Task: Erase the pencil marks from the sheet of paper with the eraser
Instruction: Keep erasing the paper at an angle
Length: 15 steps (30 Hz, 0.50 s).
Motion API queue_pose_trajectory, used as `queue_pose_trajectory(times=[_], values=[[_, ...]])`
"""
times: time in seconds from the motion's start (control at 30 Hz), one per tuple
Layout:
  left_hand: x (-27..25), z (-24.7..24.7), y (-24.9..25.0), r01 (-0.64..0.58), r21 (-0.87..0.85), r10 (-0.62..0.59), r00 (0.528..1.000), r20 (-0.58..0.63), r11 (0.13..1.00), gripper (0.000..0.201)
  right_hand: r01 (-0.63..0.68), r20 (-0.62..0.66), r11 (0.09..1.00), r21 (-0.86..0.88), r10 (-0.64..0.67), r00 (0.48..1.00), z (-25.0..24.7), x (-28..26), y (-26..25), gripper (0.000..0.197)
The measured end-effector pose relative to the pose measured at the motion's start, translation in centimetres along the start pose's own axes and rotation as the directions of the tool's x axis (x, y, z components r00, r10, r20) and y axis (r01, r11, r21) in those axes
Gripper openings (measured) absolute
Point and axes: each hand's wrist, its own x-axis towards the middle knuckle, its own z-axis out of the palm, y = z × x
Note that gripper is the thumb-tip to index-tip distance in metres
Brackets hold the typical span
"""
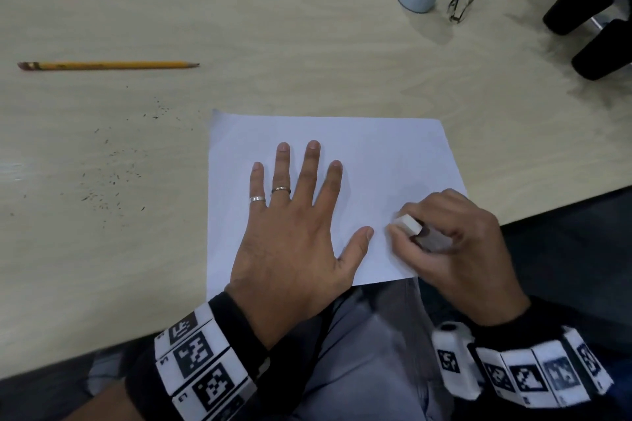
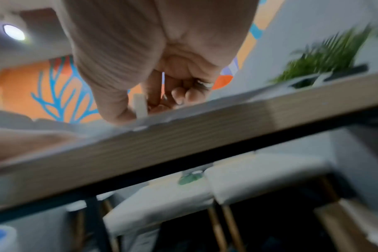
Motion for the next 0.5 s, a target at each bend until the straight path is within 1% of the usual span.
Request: queue_pose_trajectory(times=[0.03,0.07,0.1,0.13,0.17,0.2,0.3,0.33,0.37,0.43,0.47,0.5], values=[[0.1,0.0,0.0,0.000,0.002,0.000,1.000,0.002,1.000,0.088,-0.031,-0.008,0.999,0.031,0.031,0.999,0.0,0.1,0.6,0.020],[0.1,0.0,0.0,-0.001,0.008,0.001,1.000,0.008,1.000,0.088,-0.089,-0.039,0.995,0.043,0.090,0.995,-0.4,0.5,1.8,0.021],[0.0,0.0,0.0,-0.002,0.014,0.002,1.000,0.011,1.000,0.088,-0.136,-0.093,0.991,0.017,0.137,0.986,-0.9,1.0,2.8,0.023],[-0.1,-0.1,0.0,-0.001,0.016,0.001,1.000,0.008,1.000,0.088,-0.153,-0.140,0.988,-0.032,0.147,0.979,-1.4,1.6,3.3,0.024],[-0.1,-0.1,0.0,-0.001,0.011,0.000,1.000,0.004,1.000,0.088,-0.146,-0.163,0.987,-0.064,0.134,0.977,-1.5,1.9,3.1,0.024],[-0.1,-0.1,0.0,0.000,0.005,0.000,1.000,0.001,1.000,0.087,-0.125,-0.145,0.990,-0.059,0.115,0.983,-1.1,2.2,2.2,0.023],[-0.1,0.0,0.0,0.000,0.005,0.000,1.000,0.002,1.000,0.087,0.013,0.001,1.000,-0.011,-0.013,1.000,1.1,1.7,-1.7,0.020],[-0.1,0.0,0.1,0.001,0.008,-0.001,1.000,0.002,1.000,0.087,0.005,0.008,1.000,0.017,-0.005,1.000,1.4,1.8,-1.5,0.022],[-0.1,0.0,0.1,0.003,0.010,-0.003,1.000,0.004,1.000,0.087,-0.044,-0.016,0.998,0.050,0.045,0.999,1.2,2.2,-0.3,0.023],[-0.1,-0.1,0.1,0.005,0.012,-0.005,1.000,0.003,1.000,0.087,-0.131,-0.122,0.991,0.022,0.132,0.984,0.3,3.1,1.8,0.026],[-0.1,-0.1,0.1,0.005,0.010,-0.005,1.000,0.001,1.000,0.088,-0.142,-0.153,0.990,-0.007,0.139,0.978,0.1,3.3,2.2,0.026],[-0.1,-0.1,0.1,0.003,0.008,-0.003,1.000,0.002,1.000,0.088,-0.139,-0.152,0.990,-0.005,0.137,0.979,0.1,3.3,1.8,0.025]])
